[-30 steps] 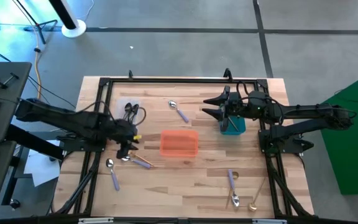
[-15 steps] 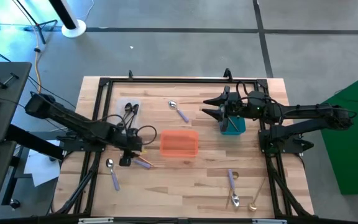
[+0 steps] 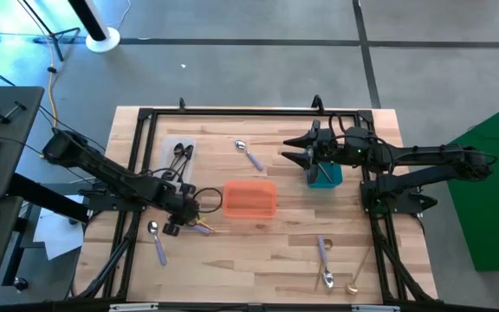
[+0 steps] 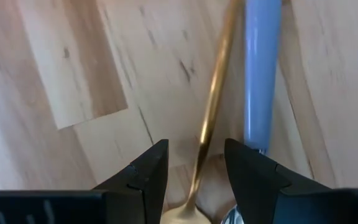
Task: Sort silverware by color (type)
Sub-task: Put the left gold spoon into the blue bin
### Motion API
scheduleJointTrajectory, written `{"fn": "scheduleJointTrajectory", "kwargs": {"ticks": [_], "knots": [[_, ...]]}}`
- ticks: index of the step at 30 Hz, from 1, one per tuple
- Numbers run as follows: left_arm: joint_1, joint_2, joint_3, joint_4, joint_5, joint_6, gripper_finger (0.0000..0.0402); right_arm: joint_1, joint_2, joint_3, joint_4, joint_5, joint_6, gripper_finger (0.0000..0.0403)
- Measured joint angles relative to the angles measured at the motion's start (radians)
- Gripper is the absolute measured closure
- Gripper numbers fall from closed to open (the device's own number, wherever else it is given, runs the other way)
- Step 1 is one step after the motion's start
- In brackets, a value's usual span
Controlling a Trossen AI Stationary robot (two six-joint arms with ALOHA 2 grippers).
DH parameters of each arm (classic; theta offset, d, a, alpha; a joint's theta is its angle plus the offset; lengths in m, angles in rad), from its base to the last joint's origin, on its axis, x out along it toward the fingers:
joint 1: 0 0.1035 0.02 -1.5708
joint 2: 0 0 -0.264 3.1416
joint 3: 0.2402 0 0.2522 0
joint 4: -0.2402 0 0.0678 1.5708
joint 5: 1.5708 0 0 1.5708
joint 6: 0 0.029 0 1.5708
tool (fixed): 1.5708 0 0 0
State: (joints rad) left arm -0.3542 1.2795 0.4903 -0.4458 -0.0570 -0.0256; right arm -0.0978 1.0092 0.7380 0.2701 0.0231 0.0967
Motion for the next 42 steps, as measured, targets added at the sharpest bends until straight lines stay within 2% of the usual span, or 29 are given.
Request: {"fn": "scheduleJointTrajectory", "kwargs": {"ticks": [9,12,15,19,21,34,42], "knots": [[0.0,0.042,-0.015,0.005,-0.001,0.001,0.0252,0.0,0.0,0.0,-0.008,0.0,0.034,0.0245],[0.0,0.044,-0.015,0.005,0.0,-0.006,0.0264,0.0,0.0,0.0,-0.013,0.0,0.034,0.0245],[-0.001,0.045,-0.015,0.004,0.01,-0.035,0.0299,0.0,0.0,0.0,-0.02,0.0,0.034,0.0245],[0.0,0.047,-0.016,0.006,0.016,-0.082,0.0372,0.0,0.0,0.0,-0.02,0.0,0.034,0.0245],[0.0,0.047,-0.017,0.007,0.018,-0.105,0.0391,0.0,0.0,0.0,-0.02,0.0,0.034,0.0245],[0.0,0.039,-0.02,0.028,0.016,-0.113,0.0399,0.0,0.0,0.0,-0.02,0.0,0.034,0.0245],[0.001,-0.067,-0.026,0.023,0.015,-0.15,0.0401,0.0,0.0,0.0,-0.03,0.0,0.034,0.0245]]}}
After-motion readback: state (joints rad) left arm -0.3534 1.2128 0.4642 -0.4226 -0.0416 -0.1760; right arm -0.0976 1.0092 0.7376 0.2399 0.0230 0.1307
